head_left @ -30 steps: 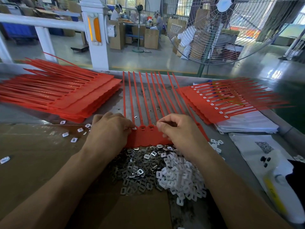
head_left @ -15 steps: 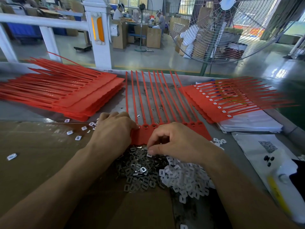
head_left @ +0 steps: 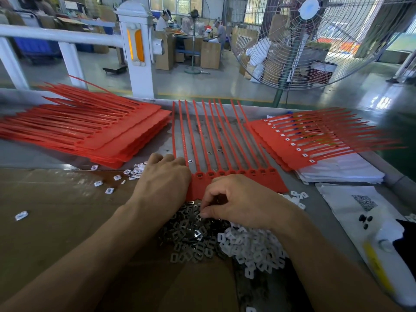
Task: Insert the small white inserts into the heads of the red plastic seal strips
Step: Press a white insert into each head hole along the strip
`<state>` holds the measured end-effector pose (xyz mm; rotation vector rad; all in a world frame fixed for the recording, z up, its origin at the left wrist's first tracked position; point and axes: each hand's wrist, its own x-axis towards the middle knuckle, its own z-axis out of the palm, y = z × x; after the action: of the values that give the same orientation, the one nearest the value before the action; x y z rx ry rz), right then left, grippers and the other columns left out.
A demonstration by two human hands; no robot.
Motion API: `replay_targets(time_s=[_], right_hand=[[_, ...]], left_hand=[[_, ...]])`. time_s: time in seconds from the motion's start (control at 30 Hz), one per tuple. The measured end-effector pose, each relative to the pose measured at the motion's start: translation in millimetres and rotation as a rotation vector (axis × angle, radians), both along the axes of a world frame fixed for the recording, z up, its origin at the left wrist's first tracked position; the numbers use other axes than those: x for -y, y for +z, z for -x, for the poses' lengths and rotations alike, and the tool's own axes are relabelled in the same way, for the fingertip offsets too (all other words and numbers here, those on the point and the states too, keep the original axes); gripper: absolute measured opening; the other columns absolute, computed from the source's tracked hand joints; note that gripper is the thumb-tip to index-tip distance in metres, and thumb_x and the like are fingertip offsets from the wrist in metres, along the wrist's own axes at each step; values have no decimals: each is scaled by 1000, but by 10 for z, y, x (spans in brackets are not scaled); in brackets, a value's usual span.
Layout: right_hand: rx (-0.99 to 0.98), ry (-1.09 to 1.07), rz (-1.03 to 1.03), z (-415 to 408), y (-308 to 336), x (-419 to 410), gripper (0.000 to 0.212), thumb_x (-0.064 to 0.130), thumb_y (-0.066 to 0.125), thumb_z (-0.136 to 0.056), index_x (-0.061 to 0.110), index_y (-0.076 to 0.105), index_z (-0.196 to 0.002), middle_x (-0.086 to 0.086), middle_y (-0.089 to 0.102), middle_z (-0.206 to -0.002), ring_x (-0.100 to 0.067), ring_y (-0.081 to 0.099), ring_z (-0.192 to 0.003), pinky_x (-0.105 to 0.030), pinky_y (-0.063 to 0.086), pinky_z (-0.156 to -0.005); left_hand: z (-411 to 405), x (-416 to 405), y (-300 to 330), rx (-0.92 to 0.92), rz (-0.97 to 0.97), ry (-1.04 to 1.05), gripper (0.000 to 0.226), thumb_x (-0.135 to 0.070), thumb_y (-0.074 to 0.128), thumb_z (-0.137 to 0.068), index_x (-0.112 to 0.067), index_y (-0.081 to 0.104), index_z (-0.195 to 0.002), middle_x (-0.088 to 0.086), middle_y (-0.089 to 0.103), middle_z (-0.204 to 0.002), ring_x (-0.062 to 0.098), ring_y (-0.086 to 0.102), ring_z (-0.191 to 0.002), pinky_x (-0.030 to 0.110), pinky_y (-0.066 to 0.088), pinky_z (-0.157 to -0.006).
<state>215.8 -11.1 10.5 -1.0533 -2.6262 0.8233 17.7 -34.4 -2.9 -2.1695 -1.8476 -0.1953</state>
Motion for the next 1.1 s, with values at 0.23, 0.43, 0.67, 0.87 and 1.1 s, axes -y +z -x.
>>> replay_targets(time_s=[0.23, 0.43, 0.67, 0.87, 1.1], right_hand=[[-188, -67, 22, 24, -28, -6, 9, 36, 73, -94, 30, 75, -88, 14, 73, -84, -4, 69, -76, -22, 54, -68], [-351, -252, -6, 41, -95, -49, 9, 31, 71, -97, 32, 75, -89, 21, 73, -87, 1, 69, -83, -23, 52, -75], [-402, -403, 27, 30, -130, -143, 12, 31, 70, -97, 40, 75, -92, 26, 71, -86, 7, 66, -77, -13, 46, -68], [-352, -446, 69, 198, -73, -288, 15, 27, 71, -96, 37, 76, -86, 26, 70, -74, 7, 65, -67, -17, 46, -59], [-240, -459, -27, 385, -124, -386, 14, 23, 74, -94, 36, 71, -90, 25, 65, -87, 15, 58, -77, -3, 39, -65]], left_hand=[[43, -7, 10, 183, 47, 42, 36, -21, 51, -88, -33, 71, -115, -11, 60, -117, 15, 49, -116, 35, 31, -100], [91, 54, -32, 342, 19, 27, 41, -16, 52, -91, -38, 72, -119, -13, 66, -119, 14, 54, -117, 37, 34, -105], [201, 18, -40, 741, -40, 100, 28, -9, 60, -90, -24, 79, -103, -6, 70, -110, 16, 65, -103, 29, 48, -94], [236, -13, -79, 733, -16, 125, 12, -32, 69, -91, -31, 76, -99, -10, 61, -106, 12, 60, -95, 33, 48, -89], [250, 6, -50, 697, 53, 148, 16, -42, 71, -88, -34, 75, -102, -7, 60, -108, 17, 59, -105, 41, 46, -99]])
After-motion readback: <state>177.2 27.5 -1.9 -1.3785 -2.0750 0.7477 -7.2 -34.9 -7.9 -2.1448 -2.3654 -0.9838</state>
